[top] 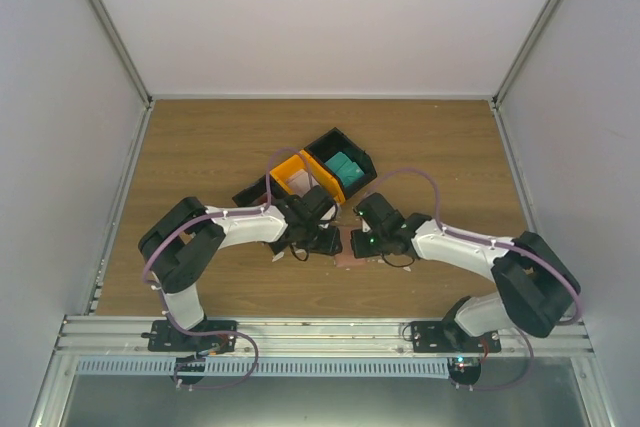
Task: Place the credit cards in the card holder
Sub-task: Close the card holder at the center of the board.
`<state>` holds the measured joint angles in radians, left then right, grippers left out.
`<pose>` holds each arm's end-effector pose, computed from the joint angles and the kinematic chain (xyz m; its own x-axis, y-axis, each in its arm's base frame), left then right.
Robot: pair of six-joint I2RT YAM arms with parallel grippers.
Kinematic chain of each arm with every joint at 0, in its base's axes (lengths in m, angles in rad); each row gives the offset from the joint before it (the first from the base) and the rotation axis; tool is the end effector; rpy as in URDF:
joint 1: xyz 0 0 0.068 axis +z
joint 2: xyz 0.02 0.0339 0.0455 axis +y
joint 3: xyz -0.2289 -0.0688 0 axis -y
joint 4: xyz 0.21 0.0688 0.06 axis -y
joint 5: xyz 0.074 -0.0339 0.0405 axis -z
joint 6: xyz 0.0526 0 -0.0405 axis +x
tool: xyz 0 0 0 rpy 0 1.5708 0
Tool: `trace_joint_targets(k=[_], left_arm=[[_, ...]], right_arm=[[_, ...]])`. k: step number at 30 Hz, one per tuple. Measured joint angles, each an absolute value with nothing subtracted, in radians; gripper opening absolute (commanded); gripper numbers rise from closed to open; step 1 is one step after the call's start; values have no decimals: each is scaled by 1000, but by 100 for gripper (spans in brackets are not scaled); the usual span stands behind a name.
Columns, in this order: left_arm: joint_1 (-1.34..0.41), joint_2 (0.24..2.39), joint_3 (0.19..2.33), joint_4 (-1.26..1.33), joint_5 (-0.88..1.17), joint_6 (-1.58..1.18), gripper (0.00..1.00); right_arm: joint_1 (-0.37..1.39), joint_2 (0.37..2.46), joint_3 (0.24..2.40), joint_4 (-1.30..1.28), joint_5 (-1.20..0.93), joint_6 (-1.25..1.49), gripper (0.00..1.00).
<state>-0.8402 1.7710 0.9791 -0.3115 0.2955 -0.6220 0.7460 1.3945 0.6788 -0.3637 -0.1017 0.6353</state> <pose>0.1966 -0.2424 0.1195 -0.9503 0.2253 -0.2147 0.3031 0.8268 -0.4738 0.1707 0.1650 0.1350 -0.9427 -0.0674 -0.3267 -0.1875 0.9170 0.3521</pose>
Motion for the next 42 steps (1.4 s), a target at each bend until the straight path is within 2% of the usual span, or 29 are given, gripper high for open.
trace_joint_targets(k=[16,28,34,42], left_arm=[[-839,1774,976,-303,306,-636,34],[-833,1774,976,-302,306,-638,34],[-829,1774,976,-302,307,-640,34],[-828,1774,975,-302,307,-646,34]], right_arm=[[746,1467,711,-348,-88,629,8],[746,1445,768,-447,-61,639,23],[746,1455,829,-452,-45,614,18],[746,1500,808,-450,-51,598,12]])
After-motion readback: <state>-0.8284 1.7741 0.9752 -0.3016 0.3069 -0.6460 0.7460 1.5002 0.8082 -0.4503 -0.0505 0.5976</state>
